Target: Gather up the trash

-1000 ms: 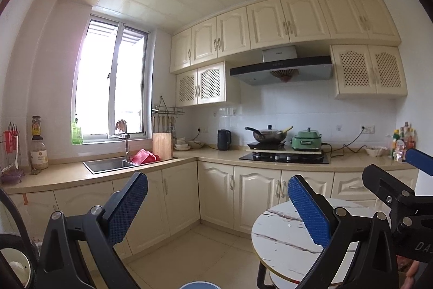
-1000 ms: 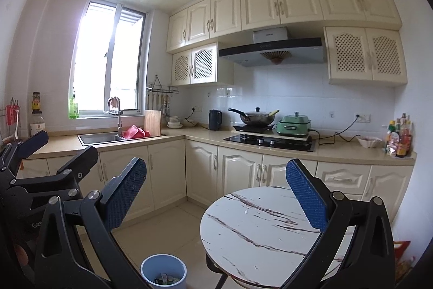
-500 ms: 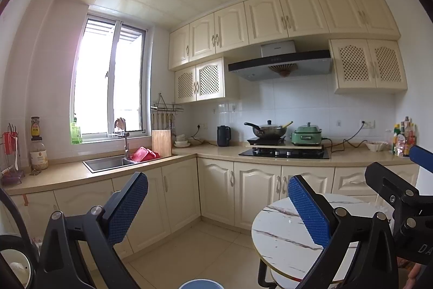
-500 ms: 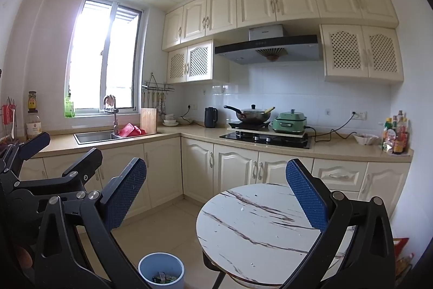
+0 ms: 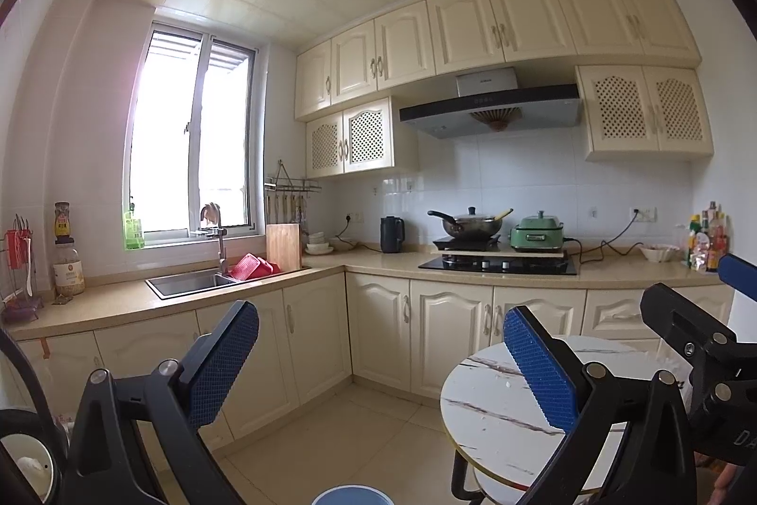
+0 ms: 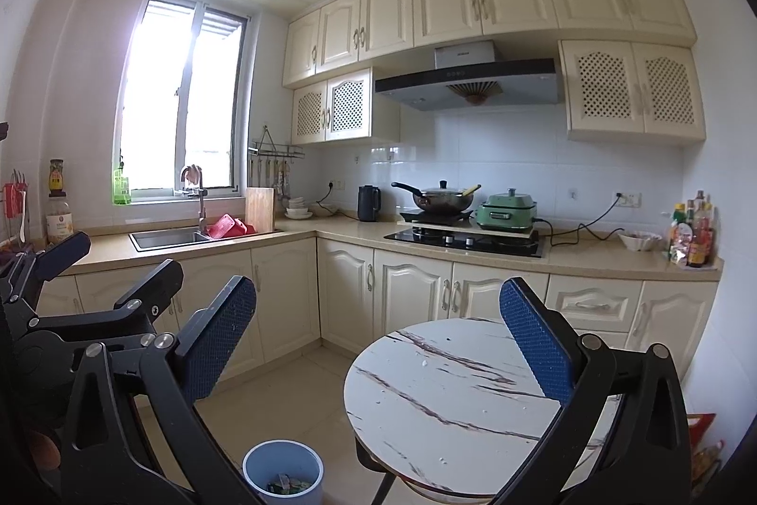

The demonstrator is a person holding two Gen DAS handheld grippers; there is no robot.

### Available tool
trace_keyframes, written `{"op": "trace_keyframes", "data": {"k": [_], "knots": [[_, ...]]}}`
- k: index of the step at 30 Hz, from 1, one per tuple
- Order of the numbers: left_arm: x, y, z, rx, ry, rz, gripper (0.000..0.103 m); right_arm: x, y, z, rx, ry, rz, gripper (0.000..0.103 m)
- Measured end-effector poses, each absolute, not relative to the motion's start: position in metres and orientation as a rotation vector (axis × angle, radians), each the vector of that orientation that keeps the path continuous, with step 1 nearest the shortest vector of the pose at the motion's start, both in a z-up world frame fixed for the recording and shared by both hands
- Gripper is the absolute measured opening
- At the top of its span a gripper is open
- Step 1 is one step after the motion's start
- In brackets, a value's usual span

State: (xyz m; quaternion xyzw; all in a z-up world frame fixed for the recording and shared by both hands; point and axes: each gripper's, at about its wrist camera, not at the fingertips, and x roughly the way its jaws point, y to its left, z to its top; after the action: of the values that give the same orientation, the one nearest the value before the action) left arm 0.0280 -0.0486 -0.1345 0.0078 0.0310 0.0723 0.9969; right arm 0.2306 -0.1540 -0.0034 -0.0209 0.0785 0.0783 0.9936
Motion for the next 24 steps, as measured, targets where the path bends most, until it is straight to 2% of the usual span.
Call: {"op": "trace_keyframes", "data": {"k": [24], "knots": [[0.043, -0.024, -0.116, 0.007, 0.070, 0.113, 0.102, 0.226, -0.152, -0.006, -0.039, 0.159, 0.135, 0.103]]}}
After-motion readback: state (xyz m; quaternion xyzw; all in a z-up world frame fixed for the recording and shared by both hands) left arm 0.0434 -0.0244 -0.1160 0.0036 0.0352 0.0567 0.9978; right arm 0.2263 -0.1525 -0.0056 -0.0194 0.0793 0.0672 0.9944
